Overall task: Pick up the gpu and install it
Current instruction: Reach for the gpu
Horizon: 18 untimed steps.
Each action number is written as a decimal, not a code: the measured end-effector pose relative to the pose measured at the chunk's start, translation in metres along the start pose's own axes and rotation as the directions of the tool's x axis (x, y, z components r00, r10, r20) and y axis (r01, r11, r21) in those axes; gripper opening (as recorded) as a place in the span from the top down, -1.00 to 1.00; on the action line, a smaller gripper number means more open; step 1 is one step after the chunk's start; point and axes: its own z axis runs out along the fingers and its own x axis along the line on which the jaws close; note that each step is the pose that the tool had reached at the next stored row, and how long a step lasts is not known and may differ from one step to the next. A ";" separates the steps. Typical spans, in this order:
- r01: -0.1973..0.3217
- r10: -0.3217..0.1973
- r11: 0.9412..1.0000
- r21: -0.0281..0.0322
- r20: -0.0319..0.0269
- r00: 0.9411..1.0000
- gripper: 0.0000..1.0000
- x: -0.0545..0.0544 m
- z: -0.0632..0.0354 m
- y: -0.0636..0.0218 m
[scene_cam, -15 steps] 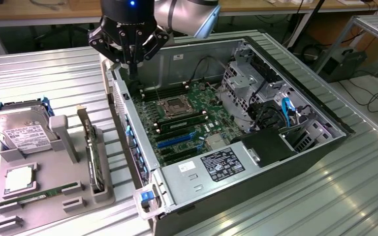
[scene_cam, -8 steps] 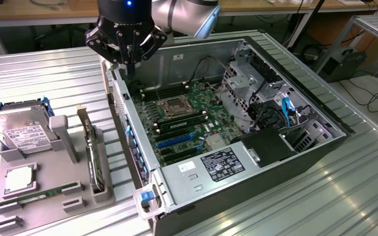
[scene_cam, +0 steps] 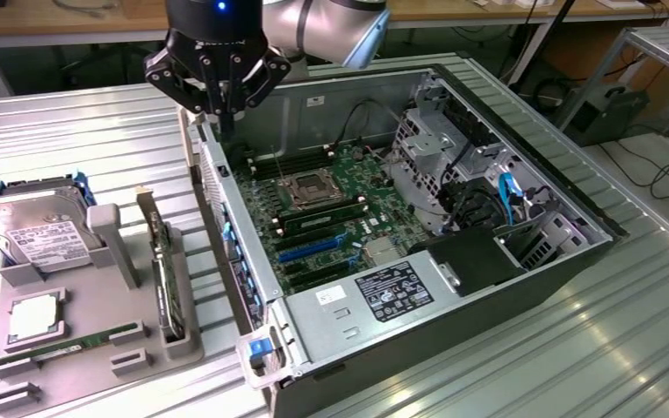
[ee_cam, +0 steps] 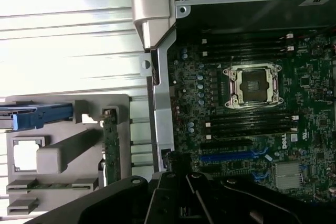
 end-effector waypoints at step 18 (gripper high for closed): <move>0.000 0.000 1.000 0.000 0.000 1.000 0.79 0.011 -0.0003 -0.0008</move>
